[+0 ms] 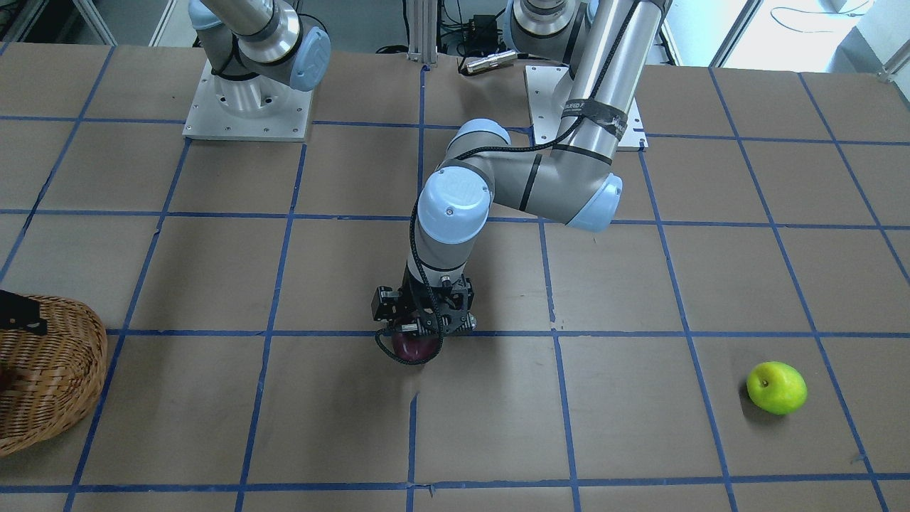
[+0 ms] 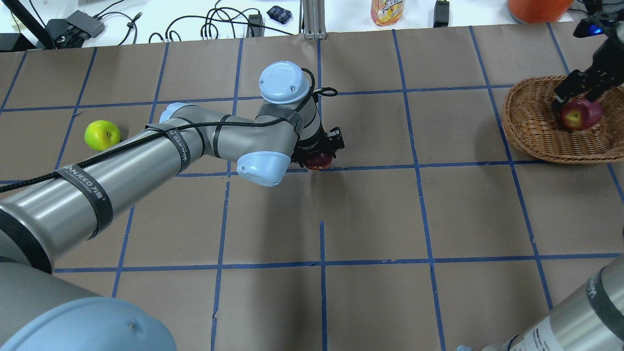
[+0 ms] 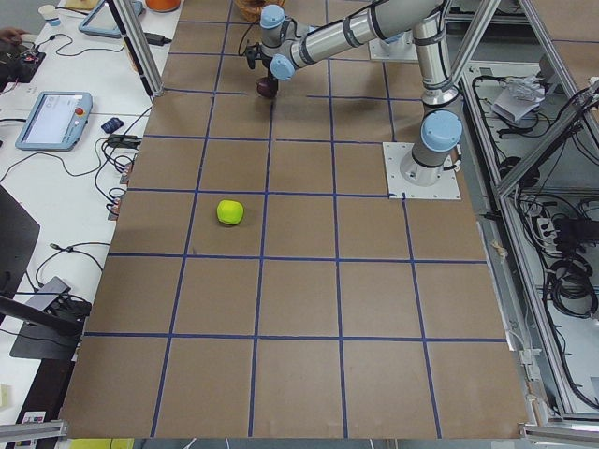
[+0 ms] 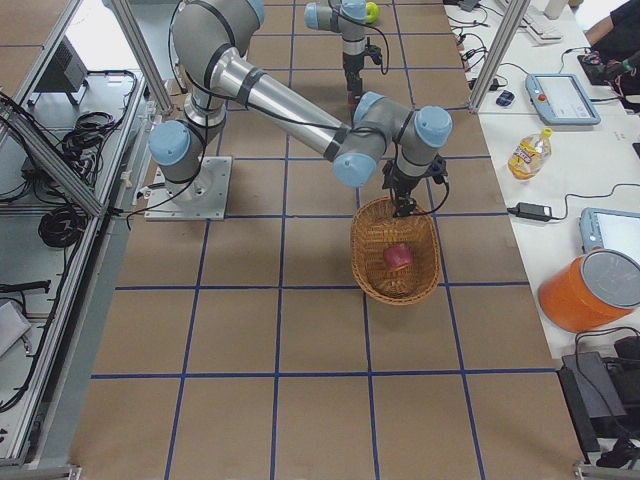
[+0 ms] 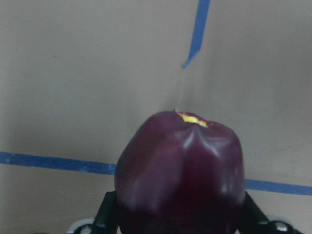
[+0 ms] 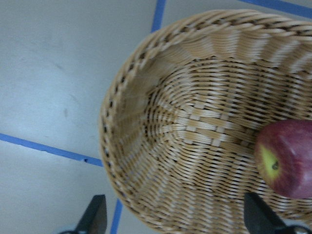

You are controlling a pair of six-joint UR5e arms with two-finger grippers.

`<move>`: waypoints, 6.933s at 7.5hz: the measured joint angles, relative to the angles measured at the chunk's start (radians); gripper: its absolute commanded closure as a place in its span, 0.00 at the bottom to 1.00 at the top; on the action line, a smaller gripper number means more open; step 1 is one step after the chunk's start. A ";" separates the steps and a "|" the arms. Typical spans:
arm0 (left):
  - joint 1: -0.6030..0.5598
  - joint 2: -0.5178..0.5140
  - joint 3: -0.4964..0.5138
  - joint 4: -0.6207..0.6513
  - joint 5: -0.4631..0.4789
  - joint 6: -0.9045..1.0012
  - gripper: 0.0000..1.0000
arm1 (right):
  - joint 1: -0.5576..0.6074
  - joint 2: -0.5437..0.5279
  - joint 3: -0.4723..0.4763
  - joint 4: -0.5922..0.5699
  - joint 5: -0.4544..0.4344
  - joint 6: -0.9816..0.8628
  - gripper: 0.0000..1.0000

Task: Put all apples into basket
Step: 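Set the dark apple at table center with left while right returns, then grasp the dark apple with right while left grasps the green apple, then drop the dark apple into the basket while left lifts green apple, then set the green apple at table center with left while right withdraws, then reach the right gripper to the green apple while left retracts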

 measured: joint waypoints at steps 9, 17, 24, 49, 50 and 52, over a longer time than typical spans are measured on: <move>0.827 0.118 0.195 -0.517 0.072 1.076 0.00 | 0.631 -0.018 0.101 -0.140 0.044 1.037 0.00; 0.924 -0.095 0.244 -0.373 -0.047 1.293 0.00 | 0.773 0.141 0.160 -0.420 0.012 1.209 0.00; 0.920 -0.113 0.244 -0.346 -0.046 1.303 0.80 | 0.718 0.079 0.174 -0.430 -0.002 1.133 0.46; 0.351 0.329 0.132 -0.547 0.094 0.623 0.00 | 0.501 -0.119 0.344 -0.392 0.101 0.848 0.00; 0.377 0.380 0.136 -0.607 0.097 0.656 0.00 | 0.555 -0.111 0.329 -0.403 0.124 0.956 0.00; 0.389 0.448 0.142 -0.680 0.101 0.664 0.00 | 0.644 -0.071 0.288 -0.417 0.145 1.093 0.00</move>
